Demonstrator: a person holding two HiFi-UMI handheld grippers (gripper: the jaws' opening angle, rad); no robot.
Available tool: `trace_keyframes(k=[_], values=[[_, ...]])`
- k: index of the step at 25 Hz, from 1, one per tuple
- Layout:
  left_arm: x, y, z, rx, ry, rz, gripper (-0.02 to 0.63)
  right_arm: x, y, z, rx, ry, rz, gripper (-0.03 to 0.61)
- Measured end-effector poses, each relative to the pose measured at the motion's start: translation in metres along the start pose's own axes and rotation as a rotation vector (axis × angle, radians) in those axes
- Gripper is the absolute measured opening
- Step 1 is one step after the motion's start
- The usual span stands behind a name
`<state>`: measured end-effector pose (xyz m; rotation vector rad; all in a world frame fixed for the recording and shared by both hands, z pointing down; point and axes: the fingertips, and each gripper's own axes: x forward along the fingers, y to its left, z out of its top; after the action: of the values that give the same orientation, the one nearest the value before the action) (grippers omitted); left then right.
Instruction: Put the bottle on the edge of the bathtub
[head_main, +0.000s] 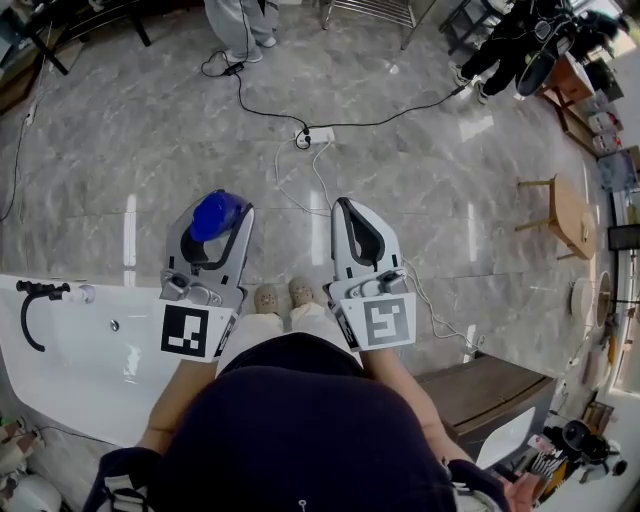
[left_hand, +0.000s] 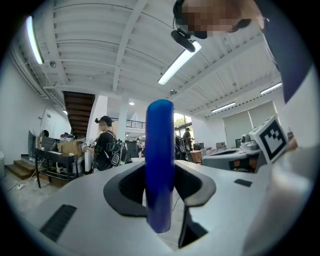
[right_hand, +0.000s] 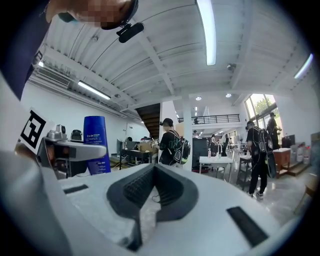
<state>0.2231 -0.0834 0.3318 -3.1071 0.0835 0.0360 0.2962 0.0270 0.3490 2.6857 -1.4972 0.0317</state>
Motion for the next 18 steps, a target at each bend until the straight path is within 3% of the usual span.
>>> trace_keyframes(k=[10, 18], values=[[0.021, -0.010, 0.007, 0.004, -0.005, 0.018, 0.153, 0.006, -0.026, 0.000, -0.006, 0.001, 0.023, 0.001], [0.015, -0.010, 0.013, 0.030, -0.010, 0.100, 0.153, 0.019, -0.025, 0.008, 0.004, -0.031, 0.121, 0.002]])
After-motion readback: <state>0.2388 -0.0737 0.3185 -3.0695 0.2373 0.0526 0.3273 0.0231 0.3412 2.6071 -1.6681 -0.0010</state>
